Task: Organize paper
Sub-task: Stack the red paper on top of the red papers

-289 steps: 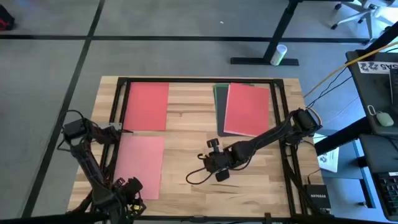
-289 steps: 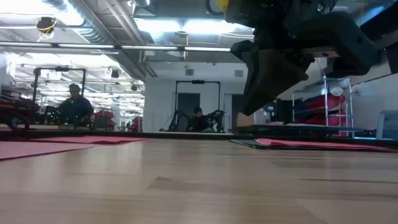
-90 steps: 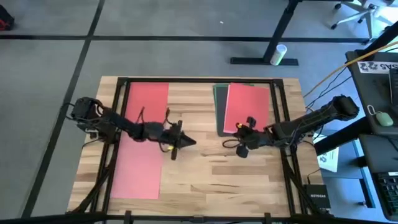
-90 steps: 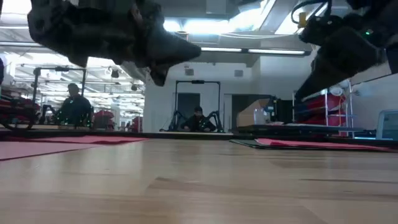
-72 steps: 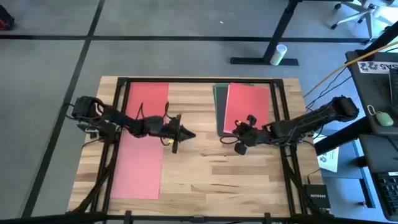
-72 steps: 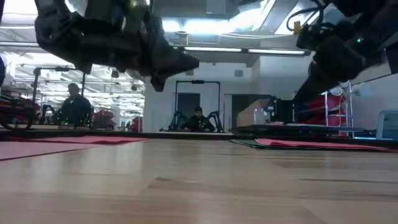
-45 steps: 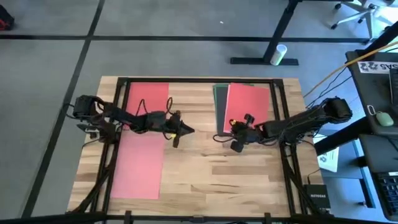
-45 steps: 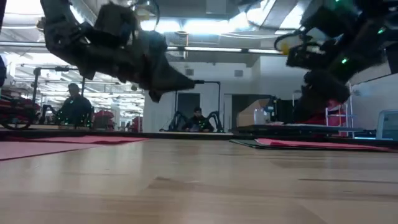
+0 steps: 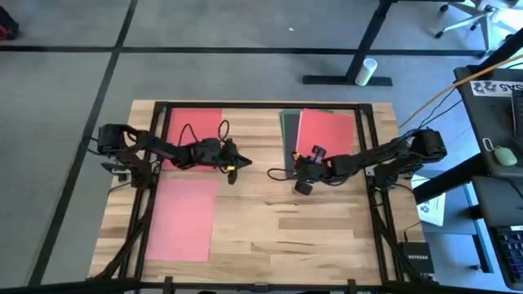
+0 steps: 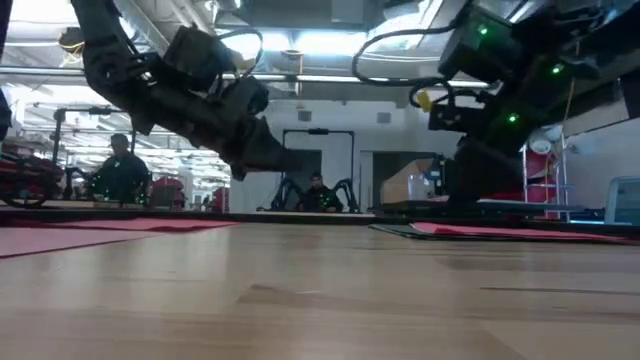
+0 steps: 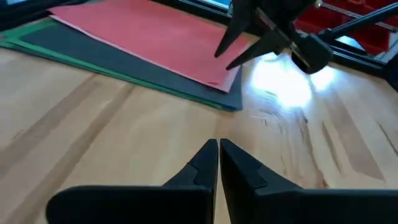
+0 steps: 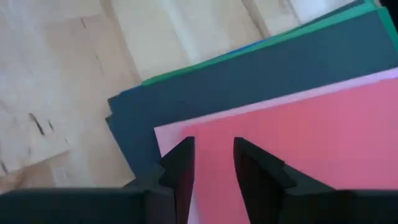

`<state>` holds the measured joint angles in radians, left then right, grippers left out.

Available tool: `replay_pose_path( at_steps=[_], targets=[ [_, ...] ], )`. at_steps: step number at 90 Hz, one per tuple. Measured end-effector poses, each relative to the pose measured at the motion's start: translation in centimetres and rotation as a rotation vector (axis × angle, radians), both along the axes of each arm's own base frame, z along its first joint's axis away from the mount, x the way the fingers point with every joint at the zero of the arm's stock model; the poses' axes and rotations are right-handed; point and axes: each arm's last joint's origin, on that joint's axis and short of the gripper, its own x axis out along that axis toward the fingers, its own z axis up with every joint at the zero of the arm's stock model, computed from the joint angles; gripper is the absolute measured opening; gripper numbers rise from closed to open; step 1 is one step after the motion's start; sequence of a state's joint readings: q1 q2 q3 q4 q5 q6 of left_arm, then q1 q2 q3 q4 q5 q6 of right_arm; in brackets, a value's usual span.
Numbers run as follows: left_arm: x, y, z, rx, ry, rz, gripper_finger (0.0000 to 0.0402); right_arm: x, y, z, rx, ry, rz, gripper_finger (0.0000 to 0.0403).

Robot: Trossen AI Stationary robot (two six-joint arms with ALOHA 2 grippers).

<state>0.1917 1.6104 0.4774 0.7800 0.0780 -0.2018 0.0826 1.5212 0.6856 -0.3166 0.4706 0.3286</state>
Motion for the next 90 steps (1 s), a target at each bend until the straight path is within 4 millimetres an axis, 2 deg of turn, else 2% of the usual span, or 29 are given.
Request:
replay_pose_path(
  at_steps=[32,90],
  targets=[
    [0.0,0.0,-0.1,0.017,0.009,-0.007,0.0000,0.4,0.0,-1.3,-0.011,0.057,0.017,0.0101],
    [0.0,0.0,-0.1,0.037,0.012,-0.005,0.0000,0.4,0.0,-1.4,-0.045,0.073,0.027,0.0101]
  ],
)
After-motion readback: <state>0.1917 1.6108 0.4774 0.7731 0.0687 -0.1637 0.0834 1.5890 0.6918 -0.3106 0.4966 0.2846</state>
